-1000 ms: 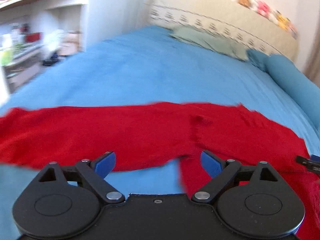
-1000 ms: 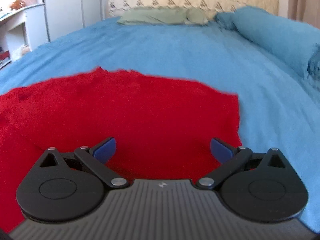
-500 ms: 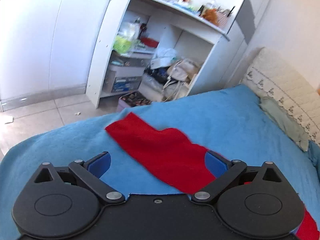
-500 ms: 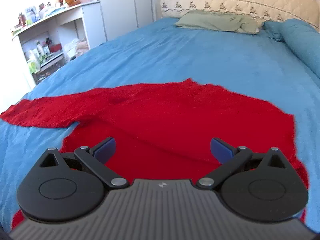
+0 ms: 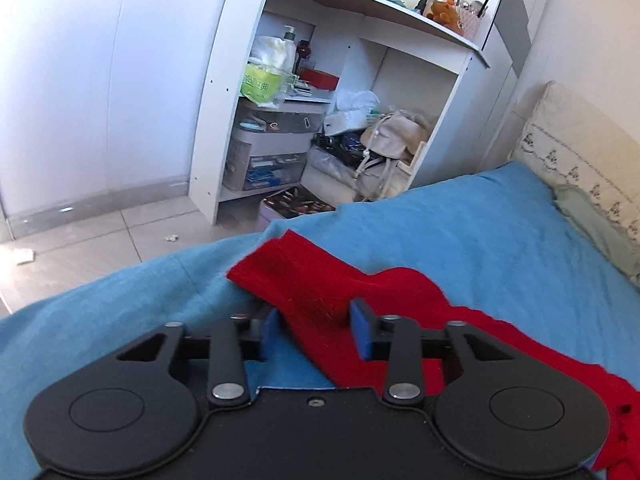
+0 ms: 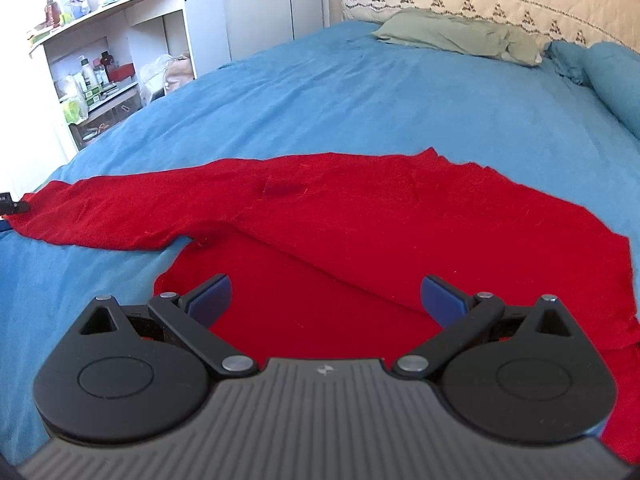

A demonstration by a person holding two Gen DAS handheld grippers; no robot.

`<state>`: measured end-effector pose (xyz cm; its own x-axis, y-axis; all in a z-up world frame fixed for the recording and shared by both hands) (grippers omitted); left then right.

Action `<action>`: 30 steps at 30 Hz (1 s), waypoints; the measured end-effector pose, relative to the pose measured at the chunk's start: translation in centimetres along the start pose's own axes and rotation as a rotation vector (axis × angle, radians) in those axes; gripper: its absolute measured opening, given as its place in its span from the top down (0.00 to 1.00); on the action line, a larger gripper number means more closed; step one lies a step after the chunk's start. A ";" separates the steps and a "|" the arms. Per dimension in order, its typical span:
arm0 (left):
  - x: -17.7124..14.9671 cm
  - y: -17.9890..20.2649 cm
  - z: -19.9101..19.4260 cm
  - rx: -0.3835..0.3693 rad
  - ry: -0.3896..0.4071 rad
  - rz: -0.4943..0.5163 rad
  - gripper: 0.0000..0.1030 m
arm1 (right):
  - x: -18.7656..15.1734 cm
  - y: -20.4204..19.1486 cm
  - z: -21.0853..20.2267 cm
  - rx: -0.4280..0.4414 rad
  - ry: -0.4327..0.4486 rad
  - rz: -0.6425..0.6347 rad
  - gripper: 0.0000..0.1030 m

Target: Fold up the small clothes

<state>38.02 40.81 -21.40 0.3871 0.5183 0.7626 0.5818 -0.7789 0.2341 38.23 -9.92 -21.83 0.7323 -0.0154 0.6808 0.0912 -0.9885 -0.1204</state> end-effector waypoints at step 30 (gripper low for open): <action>-20.0 47.7 -16.2 -0.770 -0.148 0.640 0.93 | -2.8 20.2 -9.9 -0.175 0.145 0.344 0.00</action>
<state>46.48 -12.46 -15.75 0.5800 -0.0783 0.8109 -0.3656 -0.9145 0.1732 31.35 -31.33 -19.01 0.5959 -0.3584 0.7187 -0.2677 -0.9324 -0.2429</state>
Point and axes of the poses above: each gripper's, at about its wrist camera, not at the fingertips, and z roughly the way its jaws point, y to its right, x to its top, the point moved 6 cm from there along z, roughly the way its jaws point, and after that the axes turned 4 degrees about x, right-handed, at the moved point
